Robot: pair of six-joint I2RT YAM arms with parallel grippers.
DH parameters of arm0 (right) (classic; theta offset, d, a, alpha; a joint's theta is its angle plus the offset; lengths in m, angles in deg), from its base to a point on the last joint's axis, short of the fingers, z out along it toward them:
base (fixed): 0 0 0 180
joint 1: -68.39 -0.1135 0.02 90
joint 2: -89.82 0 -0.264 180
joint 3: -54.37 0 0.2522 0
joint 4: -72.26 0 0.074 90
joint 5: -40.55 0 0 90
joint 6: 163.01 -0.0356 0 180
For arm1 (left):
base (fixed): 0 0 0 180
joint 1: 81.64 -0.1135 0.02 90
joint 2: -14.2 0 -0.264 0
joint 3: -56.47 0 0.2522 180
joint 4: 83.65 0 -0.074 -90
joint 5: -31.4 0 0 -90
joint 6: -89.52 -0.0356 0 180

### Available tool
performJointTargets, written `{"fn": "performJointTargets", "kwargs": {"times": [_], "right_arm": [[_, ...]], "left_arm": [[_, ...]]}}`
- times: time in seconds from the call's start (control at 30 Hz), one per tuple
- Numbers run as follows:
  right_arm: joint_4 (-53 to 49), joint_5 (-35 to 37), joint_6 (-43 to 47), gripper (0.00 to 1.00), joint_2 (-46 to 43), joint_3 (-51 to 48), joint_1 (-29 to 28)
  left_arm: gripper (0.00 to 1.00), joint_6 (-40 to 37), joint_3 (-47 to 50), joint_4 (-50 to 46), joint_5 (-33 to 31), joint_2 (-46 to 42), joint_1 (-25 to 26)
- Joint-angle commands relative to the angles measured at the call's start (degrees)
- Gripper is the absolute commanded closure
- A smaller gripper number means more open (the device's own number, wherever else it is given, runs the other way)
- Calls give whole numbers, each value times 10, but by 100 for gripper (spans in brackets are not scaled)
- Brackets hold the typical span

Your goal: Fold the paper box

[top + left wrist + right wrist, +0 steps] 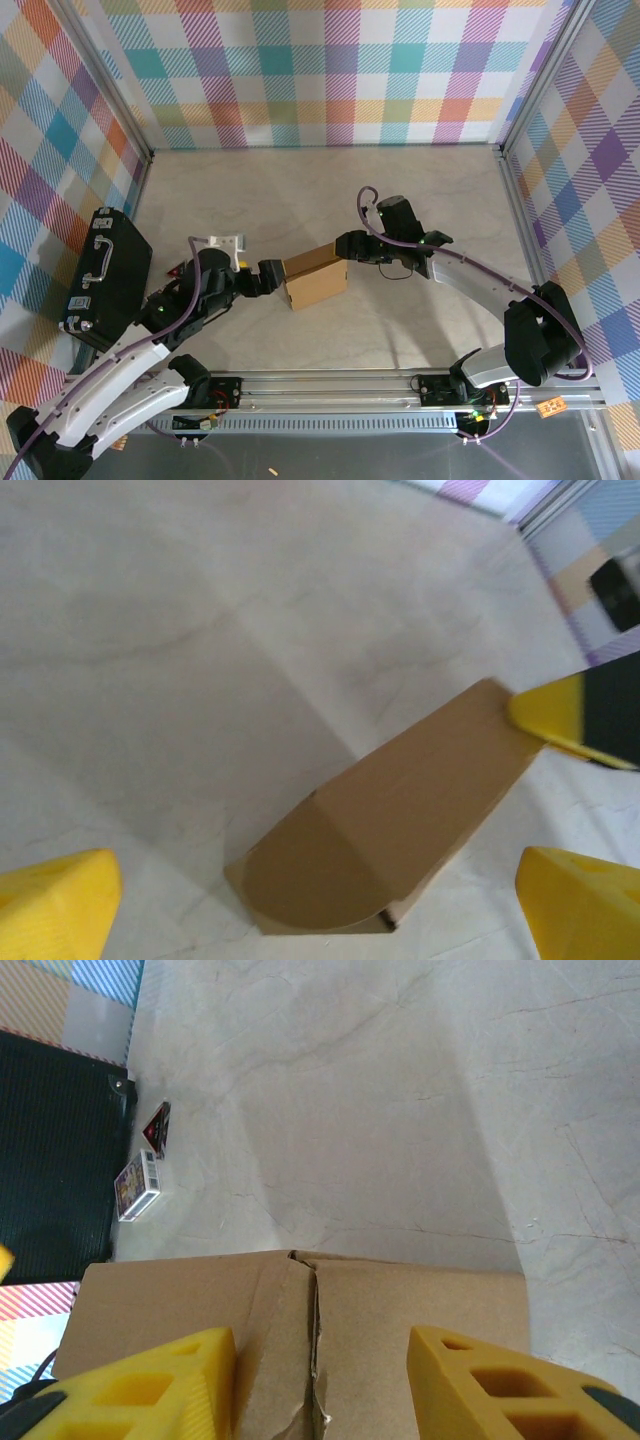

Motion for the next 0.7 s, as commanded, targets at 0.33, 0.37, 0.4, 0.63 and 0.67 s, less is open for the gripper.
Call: {"fn": "performJointTargets", "kwargs": {"times": [0.33,0.37,0.4,0.63,0.67], "right_arm": [[-97,51,147,24,-55,37,-4],[-104,60,169,22,-60,51,-3],[-114,61,199,22,-63,67,-3],[-249,-76,519,16,-66,190,-7],[-268,-99,579,14,-66,197,-11]], "left_arm": [[0,-11,-14,-15,-22,29,-50],[0,-19,-24,-21,-21,31,-56],[0,-28,-35,-30,-17,35,-61],[0,-92,-141,-122,56,68,-110],[0,-101,-156,-139,66,74,-114]]}}
